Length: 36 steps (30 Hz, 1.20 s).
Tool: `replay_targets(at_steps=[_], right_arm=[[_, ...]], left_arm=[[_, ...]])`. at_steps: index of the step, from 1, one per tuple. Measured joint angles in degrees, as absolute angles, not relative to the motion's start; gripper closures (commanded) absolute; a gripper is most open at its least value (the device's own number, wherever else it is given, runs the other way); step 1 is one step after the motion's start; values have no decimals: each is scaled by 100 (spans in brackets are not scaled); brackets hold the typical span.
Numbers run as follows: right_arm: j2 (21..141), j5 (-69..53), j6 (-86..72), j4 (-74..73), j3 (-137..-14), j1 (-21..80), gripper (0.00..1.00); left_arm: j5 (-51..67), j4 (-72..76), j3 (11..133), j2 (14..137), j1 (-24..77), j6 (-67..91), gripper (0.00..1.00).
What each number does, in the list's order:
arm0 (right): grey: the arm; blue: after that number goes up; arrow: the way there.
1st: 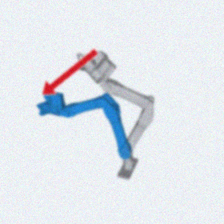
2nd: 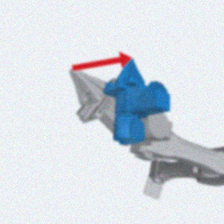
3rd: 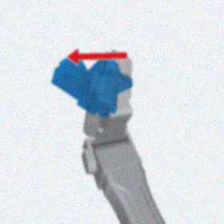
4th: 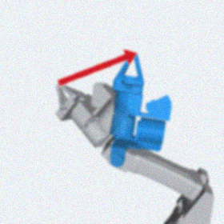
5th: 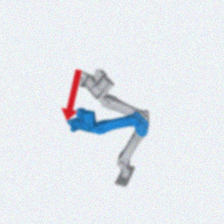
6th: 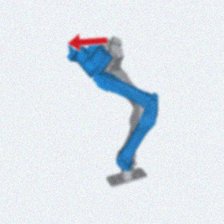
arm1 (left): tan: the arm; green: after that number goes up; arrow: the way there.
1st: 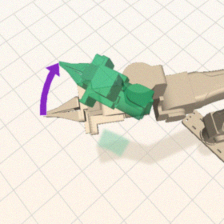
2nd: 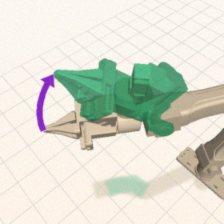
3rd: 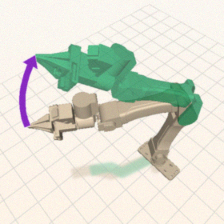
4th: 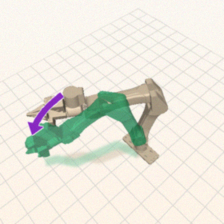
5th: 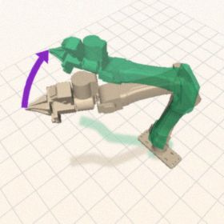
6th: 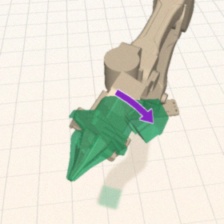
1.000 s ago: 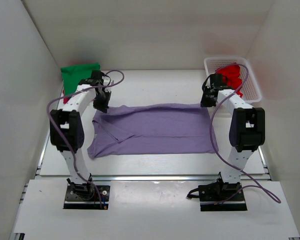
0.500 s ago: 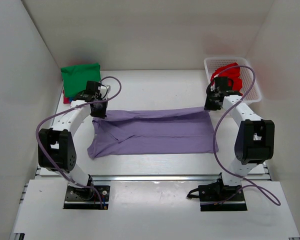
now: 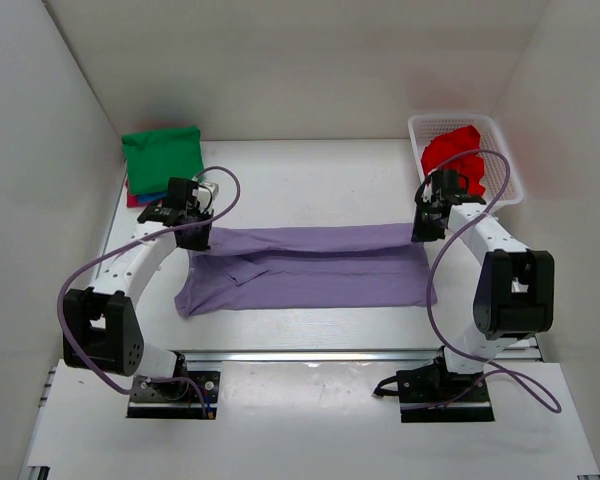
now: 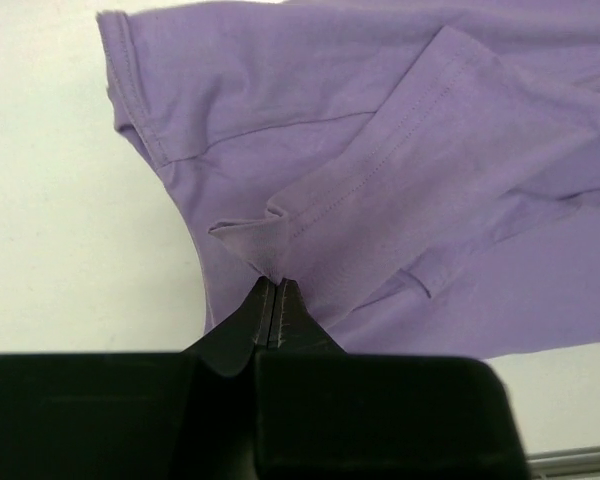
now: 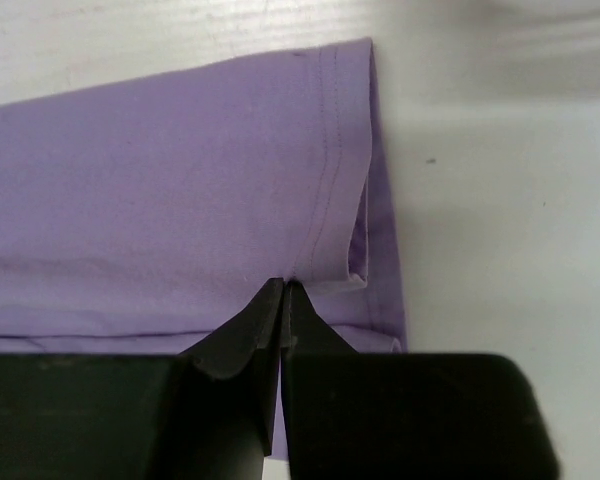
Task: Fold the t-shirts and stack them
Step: Fold the other side of the tshirt into a rectangle
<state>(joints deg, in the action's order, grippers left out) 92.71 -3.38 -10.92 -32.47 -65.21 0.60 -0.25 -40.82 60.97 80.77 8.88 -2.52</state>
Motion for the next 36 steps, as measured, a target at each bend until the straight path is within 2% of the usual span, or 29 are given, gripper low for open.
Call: replay_targets(at_steps=[20, 36], right_arm=[[9094, -342, -1094, -3511, -5955, 60, 99], [9644, -82, -1098, -3553, -5911, 62, 100]], left_arm=[[-209, -4281, 5450, 7950, 993, -187, 100], [-89, -4626, 5301, 8023, 1149, -250, 100]])
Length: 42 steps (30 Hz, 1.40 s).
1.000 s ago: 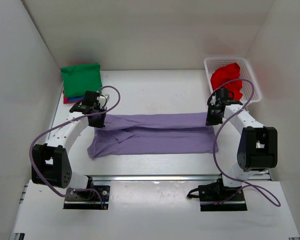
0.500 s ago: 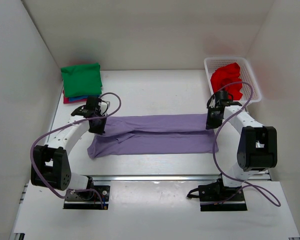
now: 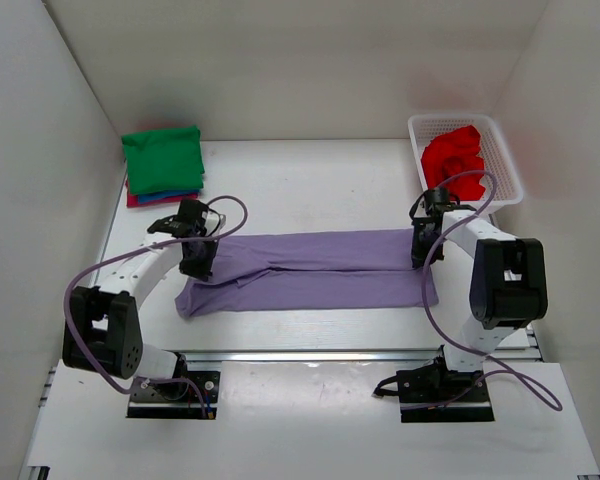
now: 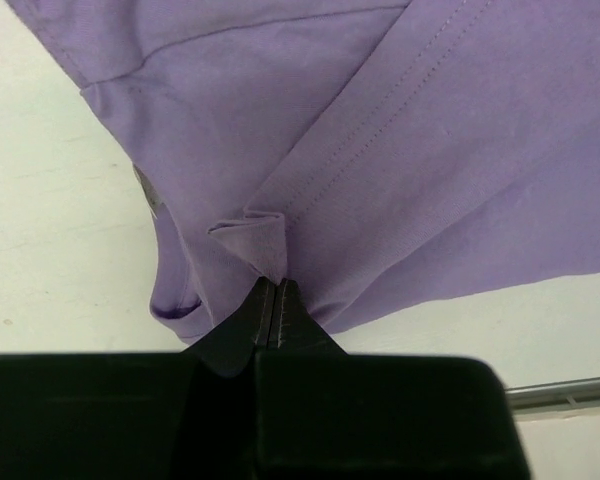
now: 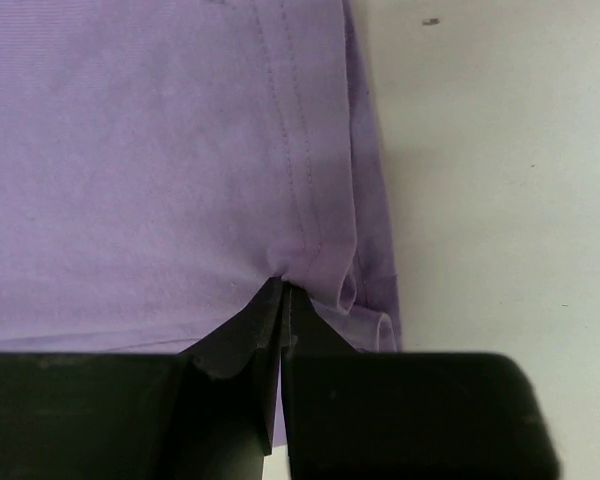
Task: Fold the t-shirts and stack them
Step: Fold the other side of the tshirt into a rectangle, then rotate the tshirt 90 degrees
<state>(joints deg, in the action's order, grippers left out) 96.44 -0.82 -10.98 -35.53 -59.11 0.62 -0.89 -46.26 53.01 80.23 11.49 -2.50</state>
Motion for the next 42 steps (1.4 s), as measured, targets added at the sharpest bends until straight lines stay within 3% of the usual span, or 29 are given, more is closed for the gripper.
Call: replay_targets(at_steps=[13, 15, 16, 19, 22, 31, 42], right_arm=[[9743, 54, -1160, -3548, -5913, 73, 100], [9743, 80, -1160, -3548, -5913, 84, 89], [9743, 102, -1155, -3551, -5913, 110, 85], [9732, 130, -1140, -3564, -5916, 163, 58], [9631, 158, -1103, -3634, -5944, 266, 45], [8917, 143, -1127, -3592, -6278, 731, 45], [9397, -141, -1398, -2936, -5942, 1166, 47]], left_arm=[[274, -4856, 5221, 8774, 1184, -320, 97], [270, -4886, 5183, 8807, 1234, -336, 74], [244, -4908, 5175, 8805, 1271, -336, 70], [145, -4928, 5168, 8766, 1341, -250, 58], [-84, -4895, 5166, 8534, 1345, -102, 44], [-443, -4150, 5081, 7170, 1597, 709, 49], [-401, -3562, 4112, 7708, 2073, 2058, 52]])
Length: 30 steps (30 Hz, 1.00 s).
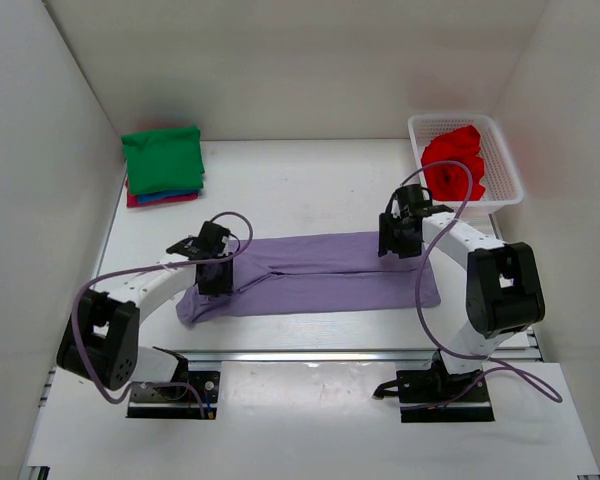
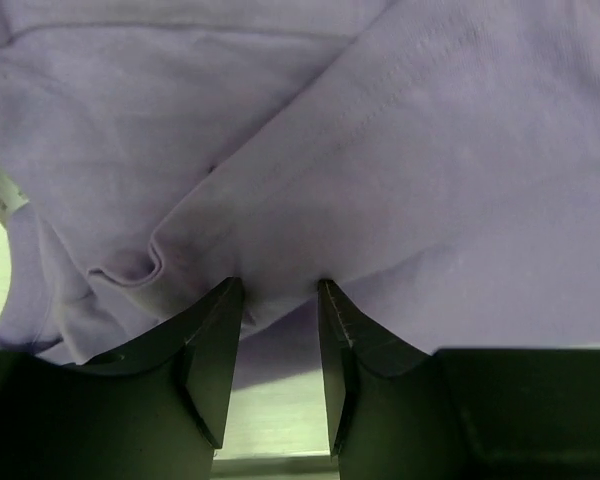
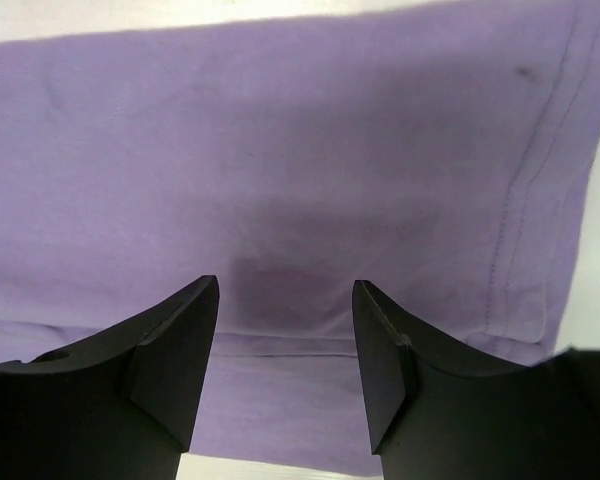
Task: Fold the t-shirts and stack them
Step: Rotate the tshirt 90 degrees
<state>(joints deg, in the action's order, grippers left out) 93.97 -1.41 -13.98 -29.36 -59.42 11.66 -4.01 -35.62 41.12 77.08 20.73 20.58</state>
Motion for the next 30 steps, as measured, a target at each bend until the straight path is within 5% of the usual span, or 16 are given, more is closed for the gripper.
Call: replay_targets(at_steps=[9, 30], right_arm=[[9570, -130, -1640, -2978, -5666, 1234, 46], [8748, 69, -2541, -2700, -4716, 2178, 46]], left_arm=[[-1332, -3409, 5076, 9004, 2261, 2508, 53], [-1221, -2915, 6624, 10525, 1994, 2700, 54]])
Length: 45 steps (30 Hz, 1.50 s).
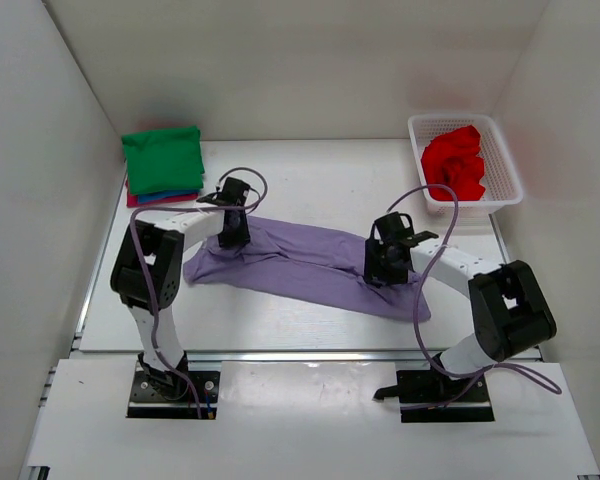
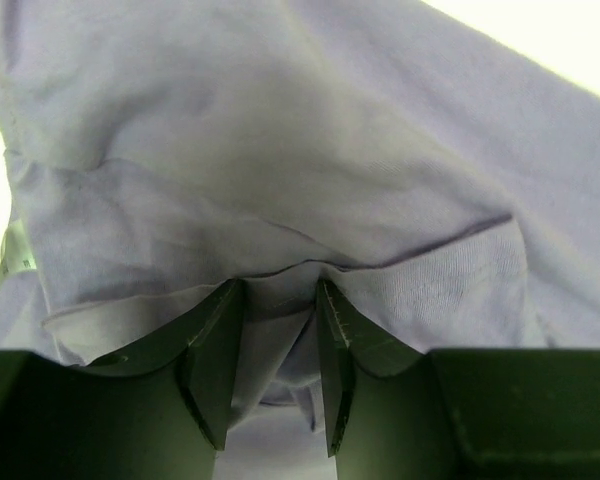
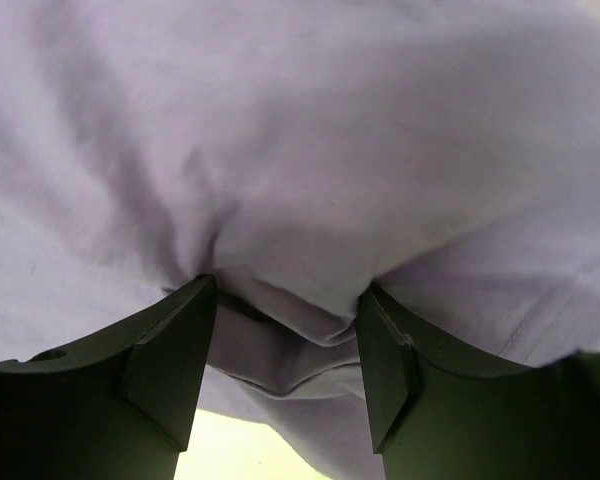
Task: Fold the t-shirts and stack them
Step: Rotate the tshirt 90 degrees
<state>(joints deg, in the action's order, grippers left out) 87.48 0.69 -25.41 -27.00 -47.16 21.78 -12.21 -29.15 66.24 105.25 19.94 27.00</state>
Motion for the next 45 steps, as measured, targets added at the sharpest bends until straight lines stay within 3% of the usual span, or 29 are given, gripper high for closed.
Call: replay_targets(at_steps=[19, 23, 26, 38, 45], right_arm=[[8471, 237, -3253, -1970, -4132, 3369, 44], [8493, 145, -3393, -1885, -4141, 3553, 44], [8534, 86, -3476, -1841, -4198, 3682, 45], [8766, -115, -4163, -1363, -4320, 4613, 44], [8779, -276, -4845, -725, -4254, 5332, 44]], left_arm=[[-484, -3962, 10739, 13225, 2023, 2412, 53], [-395, -4834, 12632, 14280, 2123, 2270, 53], [-276, -5561, 15117, 15638, 2248, 2226, 54], [311, -5846, 16140, 16188, 2204, 2300, 53], [786, -5465, 15882, 16116, 2060, 2451, 53]])
